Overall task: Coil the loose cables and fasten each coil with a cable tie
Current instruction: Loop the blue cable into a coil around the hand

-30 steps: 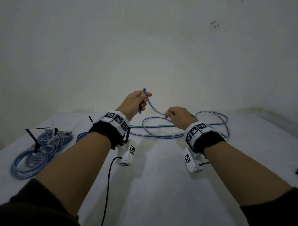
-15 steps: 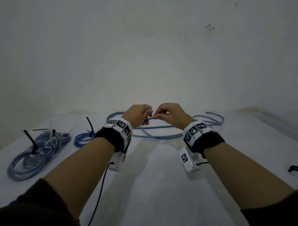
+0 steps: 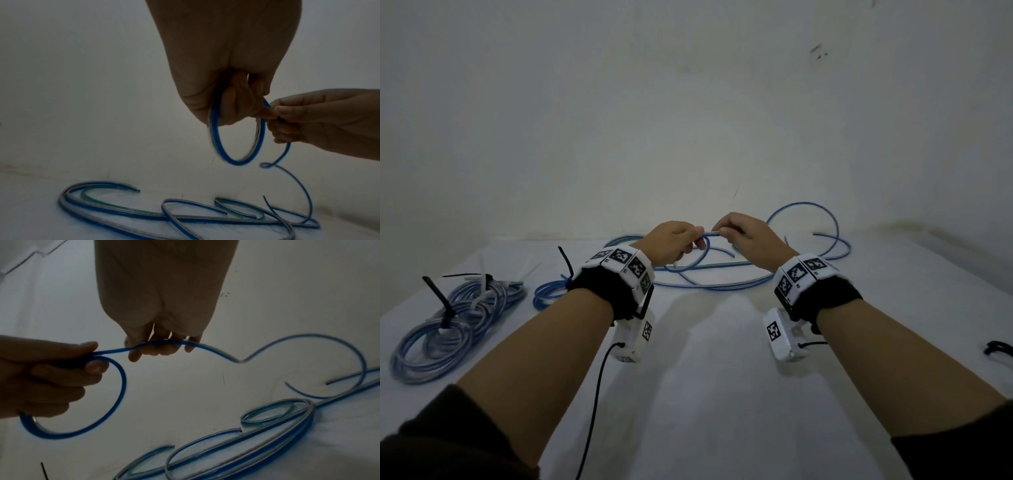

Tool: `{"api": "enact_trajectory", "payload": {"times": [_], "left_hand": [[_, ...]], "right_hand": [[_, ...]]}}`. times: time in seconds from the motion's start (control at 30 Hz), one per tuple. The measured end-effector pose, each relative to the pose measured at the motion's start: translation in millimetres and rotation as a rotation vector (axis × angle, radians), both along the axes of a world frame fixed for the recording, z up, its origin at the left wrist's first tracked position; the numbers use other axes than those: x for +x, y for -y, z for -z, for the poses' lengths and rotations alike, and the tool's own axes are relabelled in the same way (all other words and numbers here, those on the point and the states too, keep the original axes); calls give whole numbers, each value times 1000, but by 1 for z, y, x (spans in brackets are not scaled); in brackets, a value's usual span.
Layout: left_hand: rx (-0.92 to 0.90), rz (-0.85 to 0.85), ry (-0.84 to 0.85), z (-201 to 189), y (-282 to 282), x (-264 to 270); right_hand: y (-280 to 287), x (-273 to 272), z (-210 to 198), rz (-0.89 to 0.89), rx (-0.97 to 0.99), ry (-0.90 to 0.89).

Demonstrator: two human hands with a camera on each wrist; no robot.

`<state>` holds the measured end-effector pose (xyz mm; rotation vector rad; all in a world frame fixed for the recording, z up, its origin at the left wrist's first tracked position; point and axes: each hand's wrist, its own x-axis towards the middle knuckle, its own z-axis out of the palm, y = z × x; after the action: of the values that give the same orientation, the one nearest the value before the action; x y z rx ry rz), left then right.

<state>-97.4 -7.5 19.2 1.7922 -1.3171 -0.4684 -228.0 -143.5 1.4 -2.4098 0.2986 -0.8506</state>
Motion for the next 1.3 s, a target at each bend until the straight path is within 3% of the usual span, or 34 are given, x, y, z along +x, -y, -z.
{"api": "enact_trajectory", "payload": {"times": [0.13,0.27,0.6,0.7,0.8,1.0,1.17,1.23,1.3], "left_hand": [[-73,33,-215,-1,-4,4],[-160,46,-464,-7,-10,11],[-238,26,-651,-10,-13,15],[-302,15,-665,-9,-15,20],[-326,48,-695,-9,-16,21],[-401,139,-684,-17,-13,11],[-500,148,-811,-25,-6,6],[-548,95,-753,-23,-2,6],[-549,-14,-574,-18,2,6]], "right_hand": [[4,-7,5,9,47,-14],[18,-11,17,145,122,73],[34,-4,32,541,-61,-6],[36,-3,30,576,99,56],[33,1,31,546,196,124],[20,7,25,493,22,69],[8,19,26,244,54,-43],[3,21,24,149,72,-102],[-1,23,23,71,100,-126]]}}
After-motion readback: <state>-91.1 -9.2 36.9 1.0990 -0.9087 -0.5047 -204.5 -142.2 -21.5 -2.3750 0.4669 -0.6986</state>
